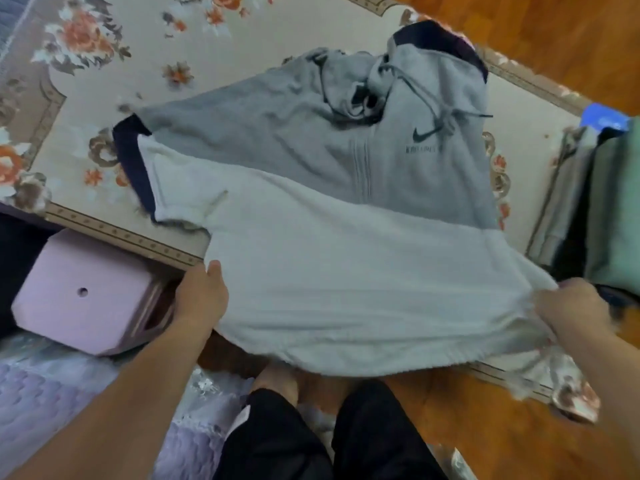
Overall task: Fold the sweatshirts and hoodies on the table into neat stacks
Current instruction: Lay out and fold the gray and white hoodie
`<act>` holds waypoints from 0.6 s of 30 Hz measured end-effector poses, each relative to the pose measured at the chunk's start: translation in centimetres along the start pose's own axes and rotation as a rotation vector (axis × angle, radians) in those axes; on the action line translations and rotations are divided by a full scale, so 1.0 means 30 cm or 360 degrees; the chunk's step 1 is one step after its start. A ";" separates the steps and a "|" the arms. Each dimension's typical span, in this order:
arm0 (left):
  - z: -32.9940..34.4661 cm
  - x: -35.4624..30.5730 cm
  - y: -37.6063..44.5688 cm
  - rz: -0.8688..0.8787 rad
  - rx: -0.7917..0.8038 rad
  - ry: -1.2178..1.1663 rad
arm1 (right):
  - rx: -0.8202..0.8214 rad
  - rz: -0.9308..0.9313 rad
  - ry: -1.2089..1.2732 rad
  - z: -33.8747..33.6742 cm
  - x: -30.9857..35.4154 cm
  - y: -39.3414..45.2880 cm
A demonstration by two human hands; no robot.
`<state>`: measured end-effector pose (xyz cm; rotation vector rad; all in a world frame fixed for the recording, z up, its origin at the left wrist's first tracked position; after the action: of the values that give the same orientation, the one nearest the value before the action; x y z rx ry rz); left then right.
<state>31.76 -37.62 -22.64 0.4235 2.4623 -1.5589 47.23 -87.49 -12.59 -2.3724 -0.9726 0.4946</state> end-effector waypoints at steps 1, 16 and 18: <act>0.030 -0.003 0.000 0.0001 0.0034 0.0002 | 0.0080 -0.0007 -0.0147 0.000 -0.026 0.025; 0.232 0.178 -0.087 -0.0712 0.0754 0.0085 | 0.0856 -0.0157 -0.1070 0.230 -0.191 0.254; 0.177 0.139 -0.093 -0.0667 0.0785 0.0614 | 0.0797 -0.0274 -0.1116 0.191 -0.075 0.261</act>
<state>26.95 -43.00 -23.84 0.3122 2.5280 -2.4870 46.99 -91.98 -21.49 -1.6580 -1.1517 1.3733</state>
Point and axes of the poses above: each hand's wrist, its own y-axis towards the middle knuckle, its own z-axis out of the palm, x = y × z, the point moved 4 cm from there along y, towards the middle knuckle, and after that the axes turned 13 degrees about x, right-handed, at the moved point
